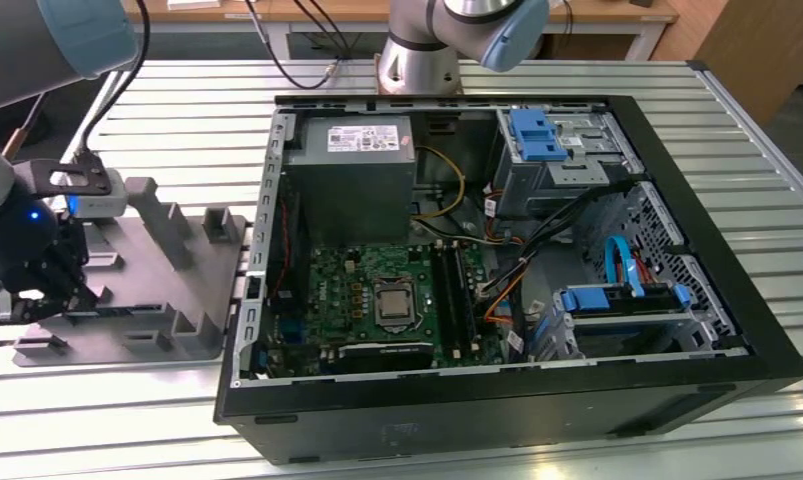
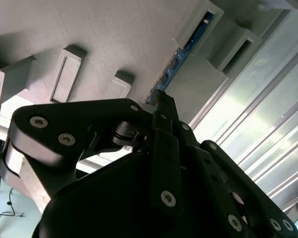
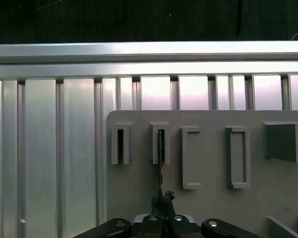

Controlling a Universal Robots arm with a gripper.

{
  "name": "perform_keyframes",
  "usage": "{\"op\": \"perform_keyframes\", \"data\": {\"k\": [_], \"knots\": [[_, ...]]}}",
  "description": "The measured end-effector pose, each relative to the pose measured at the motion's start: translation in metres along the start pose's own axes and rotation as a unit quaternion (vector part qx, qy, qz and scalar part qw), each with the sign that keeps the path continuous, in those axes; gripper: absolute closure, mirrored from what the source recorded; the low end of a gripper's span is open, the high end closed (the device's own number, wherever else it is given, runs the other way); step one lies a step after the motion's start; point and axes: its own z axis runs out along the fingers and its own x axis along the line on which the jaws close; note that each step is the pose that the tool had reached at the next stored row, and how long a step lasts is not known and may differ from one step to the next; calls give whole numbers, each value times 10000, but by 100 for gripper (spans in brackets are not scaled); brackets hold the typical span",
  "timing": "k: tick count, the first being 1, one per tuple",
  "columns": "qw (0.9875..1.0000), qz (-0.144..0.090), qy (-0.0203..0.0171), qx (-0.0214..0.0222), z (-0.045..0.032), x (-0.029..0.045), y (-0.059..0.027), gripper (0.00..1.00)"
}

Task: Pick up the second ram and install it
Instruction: 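Pick up the second ram and move it above second insertion slot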

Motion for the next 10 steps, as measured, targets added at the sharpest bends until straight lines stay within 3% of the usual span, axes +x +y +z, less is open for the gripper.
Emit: {"op": "perform_keyframes", "data": {"k": [4, 9, 10], "knots": [[10000, 0, -1, 1, 2, 0, 0, 89], [10000, 0, -1, 1, 3, 0, 0, 71], [10000, 0, -2, 2, 10, 0, -1, 71]]}}
